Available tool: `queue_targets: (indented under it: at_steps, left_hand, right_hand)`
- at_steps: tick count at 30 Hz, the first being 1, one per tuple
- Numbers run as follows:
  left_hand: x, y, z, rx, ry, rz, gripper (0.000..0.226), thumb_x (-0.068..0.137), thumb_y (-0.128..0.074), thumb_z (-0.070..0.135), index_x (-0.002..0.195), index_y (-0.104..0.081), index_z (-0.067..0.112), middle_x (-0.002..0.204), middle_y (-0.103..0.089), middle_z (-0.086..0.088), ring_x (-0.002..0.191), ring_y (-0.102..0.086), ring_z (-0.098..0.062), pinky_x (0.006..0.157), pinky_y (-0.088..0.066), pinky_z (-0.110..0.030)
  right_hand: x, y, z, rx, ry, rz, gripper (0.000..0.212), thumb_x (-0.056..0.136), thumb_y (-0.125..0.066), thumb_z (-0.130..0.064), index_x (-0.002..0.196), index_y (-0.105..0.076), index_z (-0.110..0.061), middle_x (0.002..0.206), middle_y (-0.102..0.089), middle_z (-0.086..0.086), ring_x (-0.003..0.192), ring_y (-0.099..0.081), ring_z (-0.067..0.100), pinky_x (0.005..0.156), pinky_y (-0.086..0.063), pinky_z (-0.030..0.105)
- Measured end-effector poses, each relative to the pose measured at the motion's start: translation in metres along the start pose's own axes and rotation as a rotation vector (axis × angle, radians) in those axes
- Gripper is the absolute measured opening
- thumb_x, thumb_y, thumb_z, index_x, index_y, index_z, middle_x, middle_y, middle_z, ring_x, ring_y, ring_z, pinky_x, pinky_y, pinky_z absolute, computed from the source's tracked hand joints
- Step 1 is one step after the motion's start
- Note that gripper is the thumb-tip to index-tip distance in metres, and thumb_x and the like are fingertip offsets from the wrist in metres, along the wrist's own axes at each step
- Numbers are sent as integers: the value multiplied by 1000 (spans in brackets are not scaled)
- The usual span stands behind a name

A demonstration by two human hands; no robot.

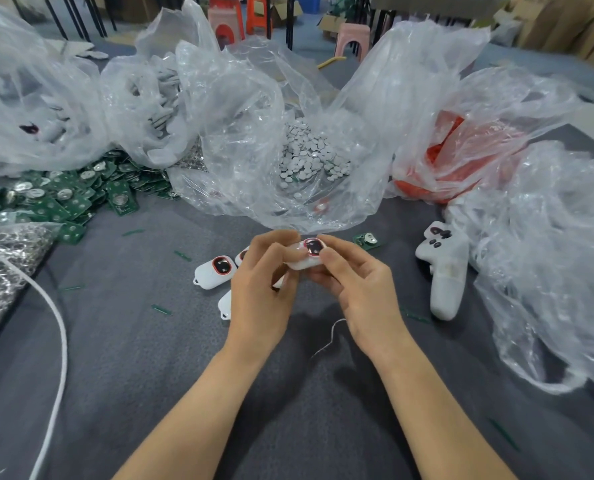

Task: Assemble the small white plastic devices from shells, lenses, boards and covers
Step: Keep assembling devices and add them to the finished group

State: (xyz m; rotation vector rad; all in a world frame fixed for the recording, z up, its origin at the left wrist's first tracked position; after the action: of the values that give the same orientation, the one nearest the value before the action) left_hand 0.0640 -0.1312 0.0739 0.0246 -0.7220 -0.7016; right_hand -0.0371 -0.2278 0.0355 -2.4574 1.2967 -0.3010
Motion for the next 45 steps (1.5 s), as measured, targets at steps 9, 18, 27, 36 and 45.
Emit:
queue_targets:
  at_steps: [9, 18, 27, 36, 45]
  left_hand:
    - [-4, -15, -18, -269, 283, -86, 25, 91, -60, 1, 109, -63, 19, 92, -71, 7, 85, -68, -7, 73, -52, -17]
    - [-9, -25, -23, -300, 339, -173, 29, 90, -61, 1, 108, -65, 23, 97, -71, 9, 85, -69, -13, 76, -56, -26]
    - [-13, -27, -23, -226, 346, -218, 23, 88, -67, 11, 102, -64, 30, 89, -71, 7, 81, -69, -16, 76, -58, -36]
    - [-15, -35, -25, -286, 401, -258, 21, 86, -68, 6, 95, -63, 25, 89, -71, 3, 79, -70, -17, 75, -58, -31]
    - [-16, -35, -33, -228, 451, -268, 17, 84, -68, 3, 87, -62, 18, 82, -71, -2, 81, -69, -19, 76, -58, -35]
  right_hand:
    - [-2, 7, -17, -254, 117, 32, 27, 86, -64, 1, 106, -70, -15, 97, -74, 6, 94, -69, 20, 86, -55, 31]
    - [0, 12, -20, -379, 136, 55, 15, 83, -69, -4, 89, -73, -18, 86, -74, 0, 81, -67, 9, 76, -53, 20]
    - [-1, 6, -19, -404, 148, 27, 18, 82, -70, -4, 86, -70, -21, 84, -70, 0, 76, -63, 6, 68, -50, 16]
    - [-2, 9, -23, -442, 185, 62, 21, 78, -68, 3, 79, -70, -18, 70, -67, -8, 65, -60, 0, 59, -47, 12]
    - [-2, 3, -14, -327, 117, -24, 19, 79, -61, -15, 93, -73, -12, 92, -68, 6, 83, -62, 6, 73, -47, 16]
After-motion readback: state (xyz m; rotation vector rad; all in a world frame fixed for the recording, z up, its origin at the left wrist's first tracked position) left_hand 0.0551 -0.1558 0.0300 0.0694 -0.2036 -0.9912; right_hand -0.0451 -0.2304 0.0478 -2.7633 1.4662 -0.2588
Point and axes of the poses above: each hand's wrist, its own x-axis towards the middle knuckle, its own y-axis out of the back of the hand, z = x × y, the point moved 10 cm from there along x, towards the middle knuckle
